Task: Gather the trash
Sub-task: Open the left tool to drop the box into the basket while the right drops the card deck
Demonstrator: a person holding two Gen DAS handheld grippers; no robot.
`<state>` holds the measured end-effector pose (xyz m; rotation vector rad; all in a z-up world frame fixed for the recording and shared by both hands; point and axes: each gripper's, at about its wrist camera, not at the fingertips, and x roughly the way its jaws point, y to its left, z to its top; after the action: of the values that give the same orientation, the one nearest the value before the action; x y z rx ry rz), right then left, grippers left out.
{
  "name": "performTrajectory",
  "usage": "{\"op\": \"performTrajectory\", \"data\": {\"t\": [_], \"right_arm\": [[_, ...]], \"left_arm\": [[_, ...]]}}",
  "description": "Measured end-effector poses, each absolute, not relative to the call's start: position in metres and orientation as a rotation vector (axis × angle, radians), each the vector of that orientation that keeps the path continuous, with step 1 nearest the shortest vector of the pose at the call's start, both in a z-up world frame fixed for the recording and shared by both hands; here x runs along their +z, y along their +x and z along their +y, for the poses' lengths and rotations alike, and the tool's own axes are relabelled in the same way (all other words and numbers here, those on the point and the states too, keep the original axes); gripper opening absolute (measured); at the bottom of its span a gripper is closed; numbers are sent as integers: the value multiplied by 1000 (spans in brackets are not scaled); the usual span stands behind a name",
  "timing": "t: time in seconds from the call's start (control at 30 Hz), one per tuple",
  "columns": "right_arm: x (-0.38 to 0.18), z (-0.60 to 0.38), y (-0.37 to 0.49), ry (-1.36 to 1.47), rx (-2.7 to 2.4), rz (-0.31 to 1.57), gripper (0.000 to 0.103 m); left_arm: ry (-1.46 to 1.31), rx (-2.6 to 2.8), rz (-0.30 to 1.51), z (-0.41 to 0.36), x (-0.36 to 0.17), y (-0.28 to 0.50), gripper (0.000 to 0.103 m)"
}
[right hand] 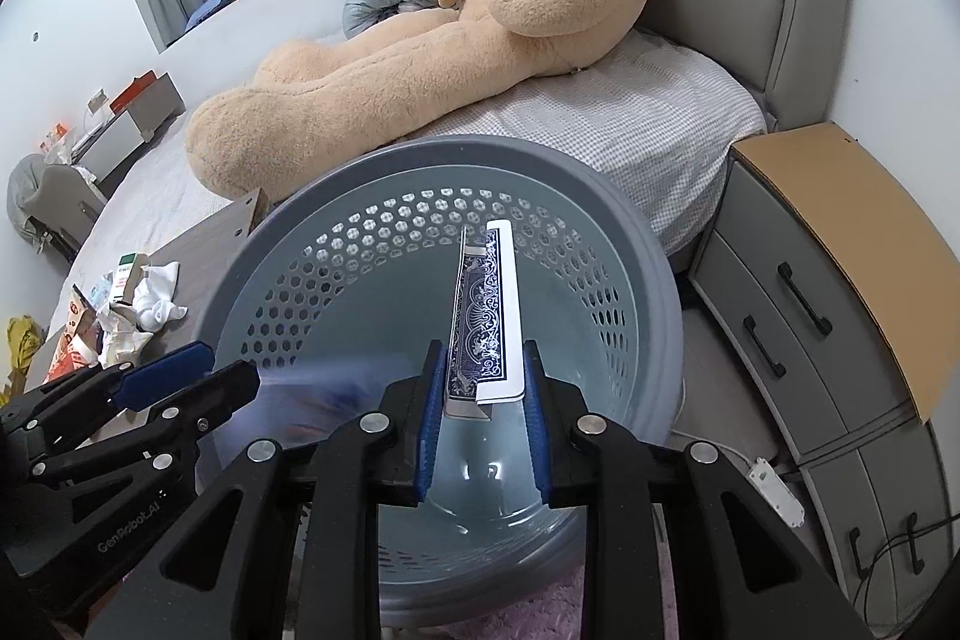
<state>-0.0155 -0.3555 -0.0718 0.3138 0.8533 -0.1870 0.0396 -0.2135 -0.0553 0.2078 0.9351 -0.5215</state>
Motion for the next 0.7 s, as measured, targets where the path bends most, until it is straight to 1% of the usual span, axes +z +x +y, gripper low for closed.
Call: {"op": "performTrajectory", "data": {"t": [0.03,0.07,0.1,0.13,0.17,0.23,0.3,0.4,0.47,0.6,0.7], "right_arm": [[-71,-355,-16,311,-188,852,29],[-71,-354,-17,308,-190,851,33],[-71,-355,-17,306,-192,848,41],[-70,-355,-18,304,-196,840,44],[-69,-355,-19,304,-196,834,44],[-69,-357,-18,304,-197,832,44],[-69,-359,-18,307,-198,833,44],[-69,-359,-18,310,-202,836,45],[-69,-359,-19,312,-206,834,46],[-66,-359,-21,312,-210,830,47],[-65,-357,-23,305,-215,825,51]], "left_arm": [[202,-512,941,-212,-56,41,38],[199,-504,944,-212,-56,43,42],[195,-496,944,-213,-56,46,45],[190,-486,941,-211,-56,47,51],[188,-476,936,-210,-55,47,56],[184,-462,929,-208,-55,48,59],[182,-453,928,-205,-54,49,60],[181,-439,919,-202,-53,48,66],[180,-431,911,-199,-50,47,72],[172,-417,895,-194,-46,46,76],[168,-411,892,-192,-44,45,77]]}}
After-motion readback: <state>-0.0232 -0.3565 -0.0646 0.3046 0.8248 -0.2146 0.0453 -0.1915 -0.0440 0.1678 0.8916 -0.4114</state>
